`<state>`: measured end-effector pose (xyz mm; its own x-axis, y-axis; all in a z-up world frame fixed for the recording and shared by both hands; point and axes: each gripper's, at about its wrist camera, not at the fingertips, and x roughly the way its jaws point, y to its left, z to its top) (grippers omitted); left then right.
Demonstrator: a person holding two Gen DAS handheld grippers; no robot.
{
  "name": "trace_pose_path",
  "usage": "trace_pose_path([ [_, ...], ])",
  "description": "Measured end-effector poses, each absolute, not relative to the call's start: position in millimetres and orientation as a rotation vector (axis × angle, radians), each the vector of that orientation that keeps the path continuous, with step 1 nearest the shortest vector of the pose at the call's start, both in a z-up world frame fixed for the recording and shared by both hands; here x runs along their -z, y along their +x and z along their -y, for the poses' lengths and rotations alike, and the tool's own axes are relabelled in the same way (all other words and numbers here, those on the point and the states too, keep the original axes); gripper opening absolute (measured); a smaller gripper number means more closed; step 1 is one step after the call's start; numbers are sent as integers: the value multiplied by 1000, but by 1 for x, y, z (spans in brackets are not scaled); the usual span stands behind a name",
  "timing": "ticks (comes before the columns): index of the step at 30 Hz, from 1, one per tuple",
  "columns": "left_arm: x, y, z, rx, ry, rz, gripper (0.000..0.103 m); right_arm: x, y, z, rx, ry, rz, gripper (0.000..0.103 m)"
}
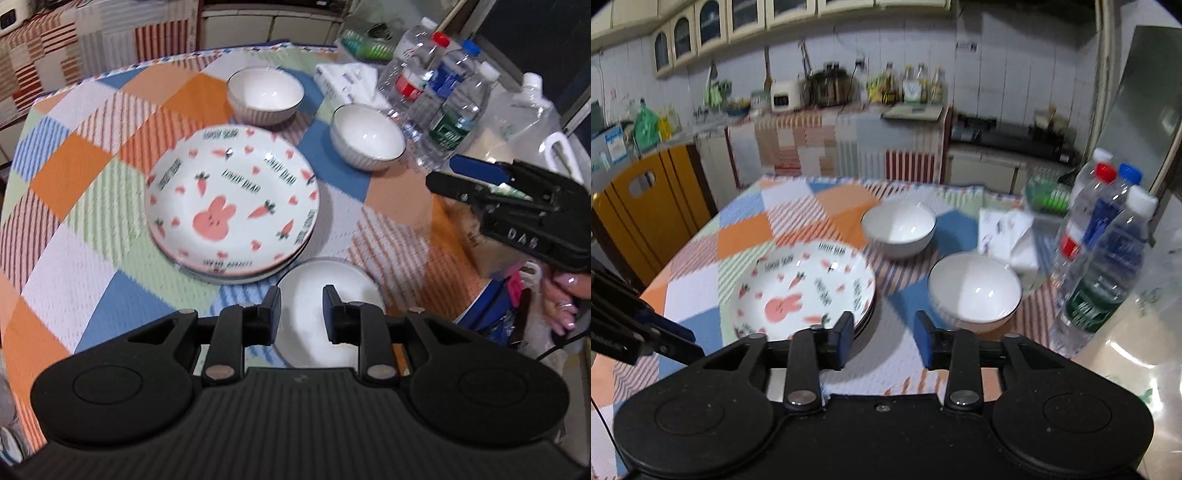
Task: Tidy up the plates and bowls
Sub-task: 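Move both tools to the second white bowl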
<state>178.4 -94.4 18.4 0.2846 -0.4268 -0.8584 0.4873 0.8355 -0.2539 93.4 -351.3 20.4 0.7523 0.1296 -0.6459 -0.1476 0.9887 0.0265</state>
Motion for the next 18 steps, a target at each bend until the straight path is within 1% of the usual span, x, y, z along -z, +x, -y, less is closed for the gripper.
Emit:
trace_pose_path([
  [1,-21,182,95,621,58,-1123,25,-20,93,354,-142,-26,-686,53],
  [2,-22,185,98,621,64,-1113,28,-20,92,357,-131,-24,-670,55],
  [3,-24,187,100,616,77,-1100,30,-19,91,360,-122,-22,-658,60],
  [4,-25,188,103,604,94,-1086,35,-18,91,362,-118,-21,-655,62],
  [5,-25,190,106,588,114,-1071,40,-17,93,365,-124,-18,-664,62],
  [6,-25,191,110,572,135,-1056,42,-16,95,369,-133,-11,-675,62],
  [9,-21,194,120,561,182,-1019,44,-13,97,383,-108,27,-662,69],
  [12,-15,200,129,575,202,-999,53,-4,103,393,-82,72,-674,70],
  [14,-12,203,136,585,211,-973,64,4,108,397,-80,89,-703,71],
  [15,-11,206,140,590,213,-960,67,8,111,397,-80,90,-714,72],
  [16,-10,208,143,591,213,-953,73,11,113,397,-82,85,-720,75],
  [18,-5,216,151,585,213,-960,74,18,117,397,-87,63,-721,77],
])
